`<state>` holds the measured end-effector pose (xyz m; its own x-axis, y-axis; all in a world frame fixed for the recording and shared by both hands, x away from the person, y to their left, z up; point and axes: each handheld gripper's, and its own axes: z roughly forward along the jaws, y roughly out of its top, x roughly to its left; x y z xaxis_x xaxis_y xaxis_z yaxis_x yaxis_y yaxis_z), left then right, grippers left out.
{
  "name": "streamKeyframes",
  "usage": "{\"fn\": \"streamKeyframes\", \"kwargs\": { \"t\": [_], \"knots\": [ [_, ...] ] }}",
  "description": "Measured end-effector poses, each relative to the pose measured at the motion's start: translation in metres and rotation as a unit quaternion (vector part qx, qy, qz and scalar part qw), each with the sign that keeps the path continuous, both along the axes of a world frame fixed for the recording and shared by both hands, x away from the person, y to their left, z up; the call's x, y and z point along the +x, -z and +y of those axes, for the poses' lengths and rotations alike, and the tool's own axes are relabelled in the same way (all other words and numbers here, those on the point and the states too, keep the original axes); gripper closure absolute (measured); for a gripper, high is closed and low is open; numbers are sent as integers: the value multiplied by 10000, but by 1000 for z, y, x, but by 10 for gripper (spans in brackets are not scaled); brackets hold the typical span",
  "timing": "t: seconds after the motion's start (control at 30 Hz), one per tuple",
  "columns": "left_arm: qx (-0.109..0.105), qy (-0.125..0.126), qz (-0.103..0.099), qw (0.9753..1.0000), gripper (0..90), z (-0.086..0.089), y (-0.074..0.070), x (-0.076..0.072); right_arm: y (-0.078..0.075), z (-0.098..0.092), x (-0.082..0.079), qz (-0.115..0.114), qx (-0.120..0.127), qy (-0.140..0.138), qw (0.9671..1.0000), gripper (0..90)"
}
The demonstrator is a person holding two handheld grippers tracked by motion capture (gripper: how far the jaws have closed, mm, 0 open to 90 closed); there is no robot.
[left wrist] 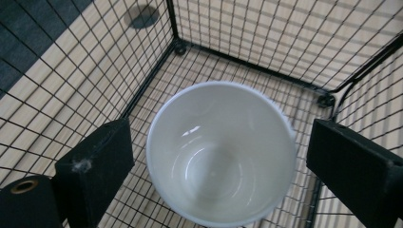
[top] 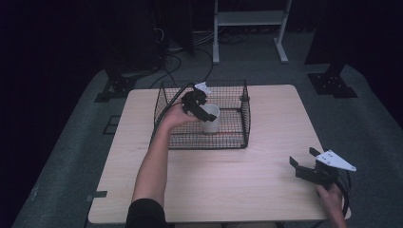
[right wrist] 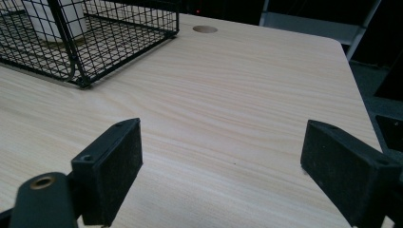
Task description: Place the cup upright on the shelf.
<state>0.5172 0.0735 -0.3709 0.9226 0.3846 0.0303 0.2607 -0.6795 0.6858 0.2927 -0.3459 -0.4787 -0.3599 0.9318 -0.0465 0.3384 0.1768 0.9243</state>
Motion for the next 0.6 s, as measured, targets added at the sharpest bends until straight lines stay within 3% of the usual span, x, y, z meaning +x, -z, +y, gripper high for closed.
{"fn": "streamKeyframes", "kwargs": {
  "t": [0.6],
  "knots": [
    [-197, 95, -381, 9990, 79, 12, -24, -31, 0, 0, 0, 3, -4, 1, 10000, 130]
  ]
}}
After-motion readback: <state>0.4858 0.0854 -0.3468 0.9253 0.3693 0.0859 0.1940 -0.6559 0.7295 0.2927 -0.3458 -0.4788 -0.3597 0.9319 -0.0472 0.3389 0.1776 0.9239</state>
